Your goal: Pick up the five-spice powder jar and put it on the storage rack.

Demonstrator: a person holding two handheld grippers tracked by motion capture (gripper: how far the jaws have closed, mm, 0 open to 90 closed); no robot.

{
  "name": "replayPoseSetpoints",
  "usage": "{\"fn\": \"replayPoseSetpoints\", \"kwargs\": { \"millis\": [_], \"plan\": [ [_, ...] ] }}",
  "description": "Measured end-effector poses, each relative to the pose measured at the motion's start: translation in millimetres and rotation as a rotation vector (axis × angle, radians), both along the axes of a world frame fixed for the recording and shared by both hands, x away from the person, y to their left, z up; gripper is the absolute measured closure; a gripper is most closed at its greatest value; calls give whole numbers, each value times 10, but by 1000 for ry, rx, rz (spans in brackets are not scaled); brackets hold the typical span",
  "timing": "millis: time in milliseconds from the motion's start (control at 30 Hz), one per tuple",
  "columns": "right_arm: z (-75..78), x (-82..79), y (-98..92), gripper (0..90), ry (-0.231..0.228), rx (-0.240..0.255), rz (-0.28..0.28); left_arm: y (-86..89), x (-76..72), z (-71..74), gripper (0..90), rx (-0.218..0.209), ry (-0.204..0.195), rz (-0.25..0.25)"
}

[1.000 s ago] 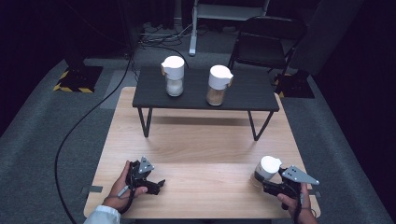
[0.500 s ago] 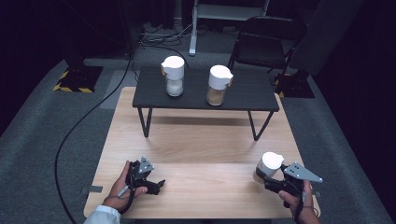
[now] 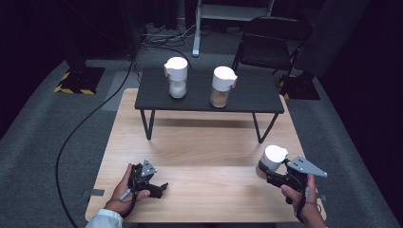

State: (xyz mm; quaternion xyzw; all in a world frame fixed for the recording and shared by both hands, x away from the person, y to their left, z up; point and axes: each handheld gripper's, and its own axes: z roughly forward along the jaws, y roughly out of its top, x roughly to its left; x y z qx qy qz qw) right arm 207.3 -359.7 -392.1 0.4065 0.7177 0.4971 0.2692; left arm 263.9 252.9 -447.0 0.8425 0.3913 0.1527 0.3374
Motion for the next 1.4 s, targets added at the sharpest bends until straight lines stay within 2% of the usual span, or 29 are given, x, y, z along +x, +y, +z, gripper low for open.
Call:
{"fn": "replayPoseSetpoints", "kwargs": {
  "millis": [200,433,933,1400],
  "plan": [
    [159,37,118,300,-23,-21,-23,1,1,0,0,0,0,-1],
    [324,118,227,299,-25,-40,-35,0,1,0,0,0,0,0],
    [666,236,356,300,-63,-65,-67,1,1,1,0,0,0,0],
    [807,335,370,300,-71,-42,-88,0,1,1,0,0,1,0]
  ]
}}
